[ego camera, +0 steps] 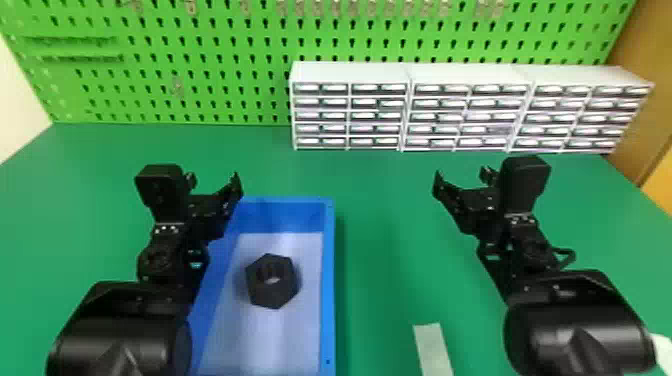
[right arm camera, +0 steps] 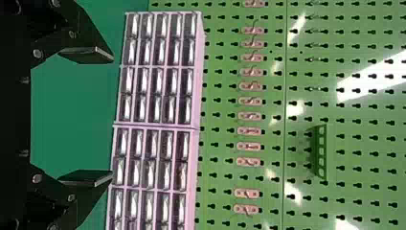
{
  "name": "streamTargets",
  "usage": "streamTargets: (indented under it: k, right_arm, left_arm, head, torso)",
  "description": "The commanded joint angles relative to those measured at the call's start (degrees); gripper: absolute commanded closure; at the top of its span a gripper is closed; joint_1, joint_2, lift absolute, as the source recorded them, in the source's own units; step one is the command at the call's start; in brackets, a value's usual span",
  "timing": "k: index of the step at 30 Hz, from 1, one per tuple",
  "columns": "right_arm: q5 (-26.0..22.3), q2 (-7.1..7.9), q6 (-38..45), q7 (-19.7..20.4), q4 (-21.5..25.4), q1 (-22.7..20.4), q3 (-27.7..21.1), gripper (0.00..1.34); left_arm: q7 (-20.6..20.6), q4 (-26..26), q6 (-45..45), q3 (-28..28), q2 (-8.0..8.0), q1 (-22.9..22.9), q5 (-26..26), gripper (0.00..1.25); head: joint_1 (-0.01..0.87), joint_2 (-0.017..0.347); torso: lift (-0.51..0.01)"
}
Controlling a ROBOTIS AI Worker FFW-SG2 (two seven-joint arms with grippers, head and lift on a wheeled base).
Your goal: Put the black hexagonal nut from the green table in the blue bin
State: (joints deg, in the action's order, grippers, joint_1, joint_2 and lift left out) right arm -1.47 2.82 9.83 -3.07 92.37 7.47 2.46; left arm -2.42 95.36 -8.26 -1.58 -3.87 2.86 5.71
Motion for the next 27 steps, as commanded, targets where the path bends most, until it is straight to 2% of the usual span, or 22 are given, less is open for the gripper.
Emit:
streamTargets:
  k: [1,27]
  right_arm:
    - [-0.2,-0.01,0.0,0.0,0.0,0.0,0.0,0.41]
    - [-0.6,-0.10,0.5,0.0,0.0,0.0,-0.1,0.41]
  left_arm:
    - [0.0,0.0,0.0,-0.1,0.00,0.0,0.0,0.49]
    - [0.0,0.0,0.0,0.0,0.00,0.0,0.2,0.49]
  head:
    - [0.686,0.051]
    - [0.686,0.051]
  torso:
    - [-0.096]
    - [-0.096]
